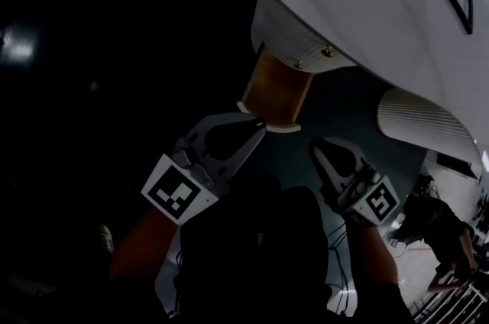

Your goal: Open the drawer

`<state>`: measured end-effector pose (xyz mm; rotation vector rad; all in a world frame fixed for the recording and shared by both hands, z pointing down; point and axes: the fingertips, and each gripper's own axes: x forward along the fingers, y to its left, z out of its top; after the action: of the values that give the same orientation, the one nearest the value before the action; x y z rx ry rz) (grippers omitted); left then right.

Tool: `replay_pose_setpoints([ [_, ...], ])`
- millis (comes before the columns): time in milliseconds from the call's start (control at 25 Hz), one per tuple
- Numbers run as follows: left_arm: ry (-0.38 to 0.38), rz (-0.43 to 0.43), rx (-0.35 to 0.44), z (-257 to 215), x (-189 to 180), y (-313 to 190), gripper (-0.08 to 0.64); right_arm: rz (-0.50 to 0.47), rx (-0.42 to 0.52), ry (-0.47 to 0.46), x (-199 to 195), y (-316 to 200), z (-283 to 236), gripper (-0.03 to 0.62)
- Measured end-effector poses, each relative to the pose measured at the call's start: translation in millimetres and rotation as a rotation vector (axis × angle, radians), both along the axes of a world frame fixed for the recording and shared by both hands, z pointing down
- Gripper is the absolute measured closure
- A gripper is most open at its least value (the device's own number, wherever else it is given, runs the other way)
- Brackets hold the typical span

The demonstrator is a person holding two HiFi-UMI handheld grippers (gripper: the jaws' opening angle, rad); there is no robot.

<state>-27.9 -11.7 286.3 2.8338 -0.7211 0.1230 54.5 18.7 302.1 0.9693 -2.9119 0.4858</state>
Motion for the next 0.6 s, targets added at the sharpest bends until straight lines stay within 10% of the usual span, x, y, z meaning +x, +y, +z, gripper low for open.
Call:
replay_pose_setpoints([
  [600, -0.001, -0.086, -0.007, -291, 7, 67, 0.540, 0.101, 0.074, -0.059, 17, 66, -310, 0.571],
])
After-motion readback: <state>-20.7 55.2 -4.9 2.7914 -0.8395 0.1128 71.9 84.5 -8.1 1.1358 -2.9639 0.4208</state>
